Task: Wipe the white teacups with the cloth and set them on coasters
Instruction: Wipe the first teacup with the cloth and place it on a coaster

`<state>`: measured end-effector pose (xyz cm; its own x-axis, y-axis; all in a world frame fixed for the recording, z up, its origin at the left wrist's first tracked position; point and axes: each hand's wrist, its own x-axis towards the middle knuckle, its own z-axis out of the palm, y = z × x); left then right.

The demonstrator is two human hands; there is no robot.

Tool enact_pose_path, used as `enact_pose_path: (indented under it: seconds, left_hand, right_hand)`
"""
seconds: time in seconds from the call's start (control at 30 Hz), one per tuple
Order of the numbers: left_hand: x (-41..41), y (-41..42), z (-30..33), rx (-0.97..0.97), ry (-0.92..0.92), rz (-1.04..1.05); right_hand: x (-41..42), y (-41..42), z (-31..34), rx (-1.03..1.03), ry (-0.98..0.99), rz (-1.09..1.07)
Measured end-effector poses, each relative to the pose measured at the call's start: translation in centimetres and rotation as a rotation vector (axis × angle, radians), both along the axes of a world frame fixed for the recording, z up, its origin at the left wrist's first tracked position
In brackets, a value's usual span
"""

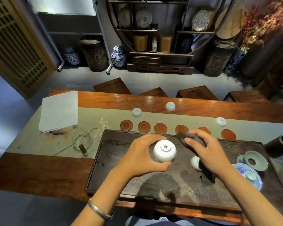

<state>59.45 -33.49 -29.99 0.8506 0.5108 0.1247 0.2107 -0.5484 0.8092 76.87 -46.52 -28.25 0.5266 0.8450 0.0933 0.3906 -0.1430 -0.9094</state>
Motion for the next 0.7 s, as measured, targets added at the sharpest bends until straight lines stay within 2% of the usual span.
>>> enact_pose_path:
  seconds: [0.1, 0.23, 0.4, 0.5, 0.7]
  left_hand:
    - [0.7, -0.3, 0.0, 0.042, 0.007, -0.037]
    - [0.9, -0.7, 0.0, 0.099, 0.004, 0.023]
    - [0.2, -0.3, -0.4, 0.063, 0.037, 0.132]
    - [0.1, 0.1, -0.2, 0.103, 0.039, 0.123]
    - [0.3, -0.3, -0.5, 0.181, 0.04, 0.107]
  right_hand:
    - [-0.8, 1.0, 0.7, 0.019, -0.075, 0.091]
    - [-1.4, 1.6, 0.9, -0.013, -0.239, 0.181]
    - [-1.7, 0.5, 1.2, 0.029, -0.281, 0.132]
    - [-3.0, 0.4, 1.2, 0.053, -0.301, 0.142]
    - [-4.8, 0.7, 0.9, -0.089, -0.541, 0.112]
